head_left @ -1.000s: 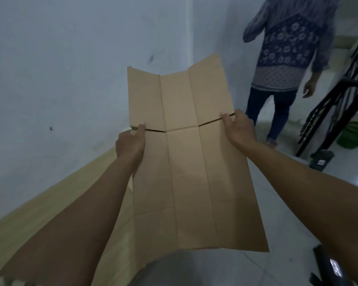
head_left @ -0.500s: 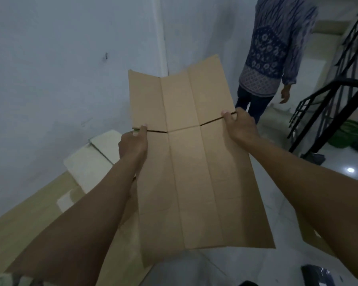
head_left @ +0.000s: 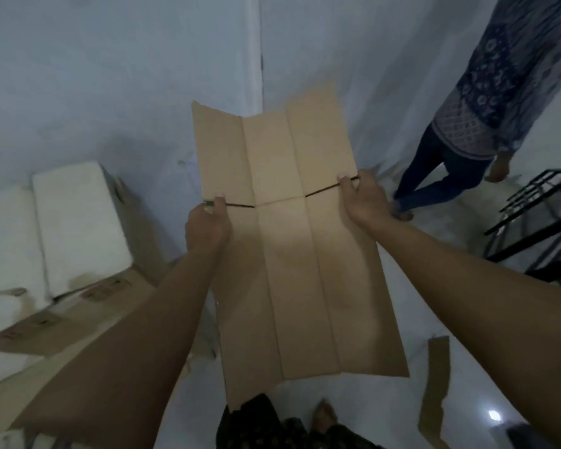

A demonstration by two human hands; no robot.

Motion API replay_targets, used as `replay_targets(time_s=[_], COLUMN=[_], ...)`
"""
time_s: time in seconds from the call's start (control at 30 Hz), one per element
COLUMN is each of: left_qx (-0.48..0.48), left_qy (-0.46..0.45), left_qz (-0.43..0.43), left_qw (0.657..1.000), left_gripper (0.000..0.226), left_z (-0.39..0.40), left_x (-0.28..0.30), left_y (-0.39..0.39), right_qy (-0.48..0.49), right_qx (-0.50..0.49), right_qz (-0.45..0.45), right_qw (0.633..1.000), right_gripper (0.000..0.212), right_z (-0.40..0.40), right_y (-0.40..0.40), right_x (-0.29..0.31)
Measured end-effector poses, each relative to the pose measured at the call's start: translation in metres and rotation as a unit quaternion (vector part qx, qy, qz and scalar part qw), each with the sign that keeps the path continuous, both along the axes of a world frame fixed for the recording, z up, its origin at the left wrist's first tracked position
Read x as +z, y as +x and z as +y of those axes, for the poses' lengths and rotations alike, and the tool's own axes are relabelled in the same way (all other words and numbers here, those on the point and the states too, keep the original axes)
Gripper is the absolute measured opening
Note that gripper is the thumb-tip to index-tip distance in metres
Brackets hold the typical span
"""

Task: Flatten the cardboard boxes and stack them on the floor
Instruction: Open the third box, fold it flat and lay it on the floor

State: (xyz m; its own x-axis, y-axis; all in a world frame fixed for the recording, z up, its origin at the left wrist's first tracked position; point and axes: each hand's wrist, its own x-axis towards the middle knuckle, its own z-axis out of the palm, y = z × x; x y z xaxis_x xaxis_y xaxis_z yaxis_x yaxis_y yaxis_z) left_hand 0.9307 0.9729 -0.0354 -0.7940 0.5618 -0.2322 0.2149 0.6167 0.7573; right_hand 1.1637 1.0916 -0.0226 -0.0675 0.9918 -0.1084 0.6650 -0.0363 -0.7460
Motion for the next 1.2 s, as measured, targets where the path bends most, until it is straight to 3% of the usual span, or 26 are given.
replay_targets(time_s=[0.1,0.27,0.4,0.5,0.6,0.77,0.93,1.03,1.2], left_qx=[0.014,0.039,0.120,0.175,0.228,0.270,0.294,0.293,0.272], left_qy=[-0.030,-0.058,-0.073,-0.073,-0.091,-0.079,-0.114,-0.138,-0.169], left_qz=[-0.014,-0.070,-0.095,-0.111,-0.105,-0.121,-0.109,-0.115,-0.098], left_qw=[0.999,0.995,0.985,0.976,0.964,0.952,0.943,0.939,0.942], left_gripper=[0.055,0.050,0.044,0.053,0.059,0.050,0.048,0.043,0.055], left_z=[0.024,0.055,0.074,0.086,0.093,0.100,0.090,0.079,0.072], left_x=[-0.025,-0.081,-0.126,-0.173,-0.228,-0.328,-0.456,-0.541,-0.659], left_y=[0.015,0.029,0.031,0.027,0.022,0.021,0.010,0.002,-0.016], right_qy=[-0.019,-0.020,-0.042,-0.058,-0.064,-0.051,-0.076,-0.088,-0.098], right_qx=[0.008,0.015,0.034,0.064,0.104,0.150,0.190,0.204,0.189], right_qz=[-0.009,-0.039,-0.042,-0.052,-0.072,-0.116,-0.126,-0.133,-0.148], right_qw=[1.000,0.999,0.998,0.995,0.990,0.980,0.971,0.966,0.966], right_gripper=[0.062,0.041,0.043,0.039,0.040,0.041,0.041,0.043,0.043], right_z=[0.032,0.066,0.087,0.105,0.120,0.140,0.142,0.138,0.130], right_y=[0.000,0.003,-0.006,-0.017,-0.031,-0.052,-0.074,-0.081,-0.096], right_x=[-0.029,-0.092,-0.149,-0.196,-0.253,-0.363,-0.492,-0.573,-0.689])
